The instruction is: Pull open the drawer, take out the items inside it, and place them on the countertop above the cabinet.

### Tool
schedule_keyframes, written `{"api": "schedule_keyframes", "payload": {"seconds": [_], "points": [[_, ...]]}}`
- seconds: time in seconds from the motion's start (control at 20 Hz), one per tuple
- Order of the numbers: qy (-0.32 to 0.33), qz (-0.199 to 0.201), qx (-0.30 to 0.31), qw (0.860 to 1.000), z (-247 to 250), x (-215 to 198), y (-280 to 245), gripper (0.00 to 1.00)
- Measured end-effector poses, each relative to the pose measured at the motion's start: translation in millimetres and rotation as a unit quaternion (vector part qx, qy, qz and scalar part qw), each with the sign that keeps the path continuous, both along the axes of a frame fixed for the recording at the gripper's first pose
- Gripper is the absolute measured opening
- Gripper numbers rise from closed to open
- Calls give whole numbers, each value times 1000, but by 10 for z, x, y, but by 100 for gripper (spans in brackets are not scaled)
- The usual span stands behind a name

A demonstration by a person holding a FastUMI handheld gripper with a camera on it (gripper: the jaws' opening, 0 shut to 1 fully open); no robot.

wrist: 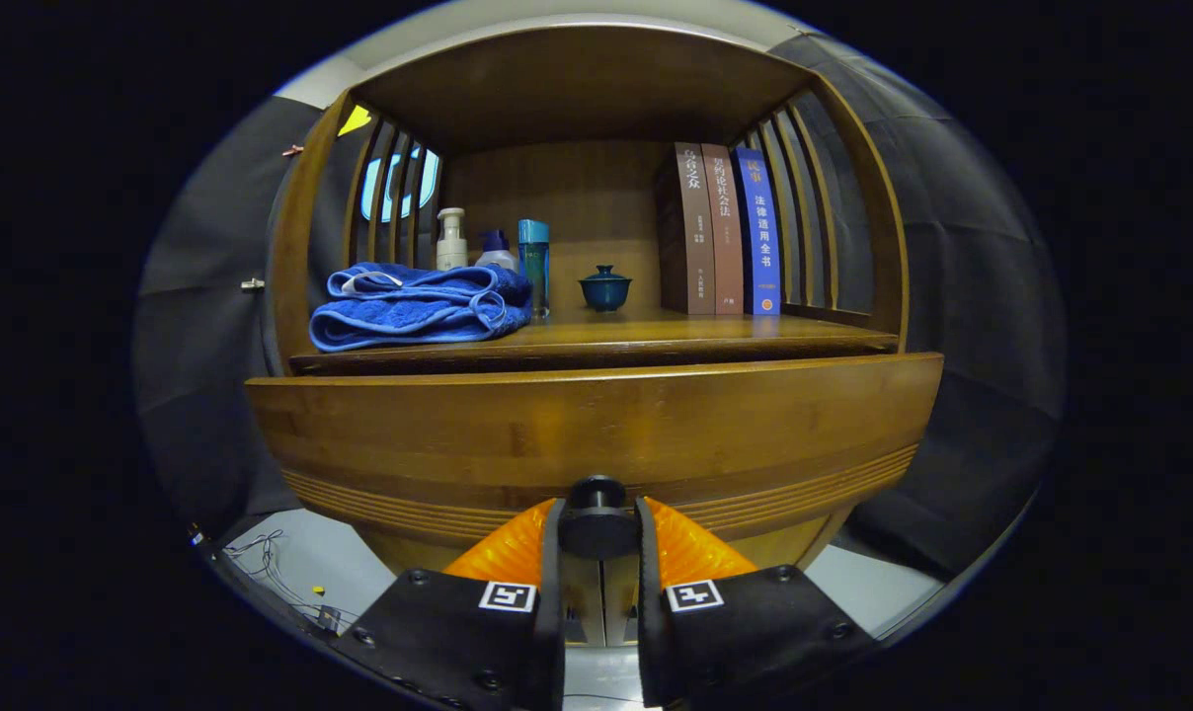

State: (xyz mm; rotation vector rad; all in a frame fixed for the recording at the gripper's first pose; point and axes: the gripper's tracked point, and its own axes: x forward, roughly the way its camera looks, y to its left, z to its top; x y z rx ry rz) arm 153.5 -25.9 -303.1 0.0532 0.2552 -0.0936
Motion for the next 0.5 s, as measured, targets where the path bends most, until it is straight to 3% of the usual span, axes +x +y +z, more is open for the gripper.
{"api": "schedule_keyframes", "payload": {"seconds": [0.5], "points": [[3, 1, 10, 1000, 49, -619, 11, 33]]}}
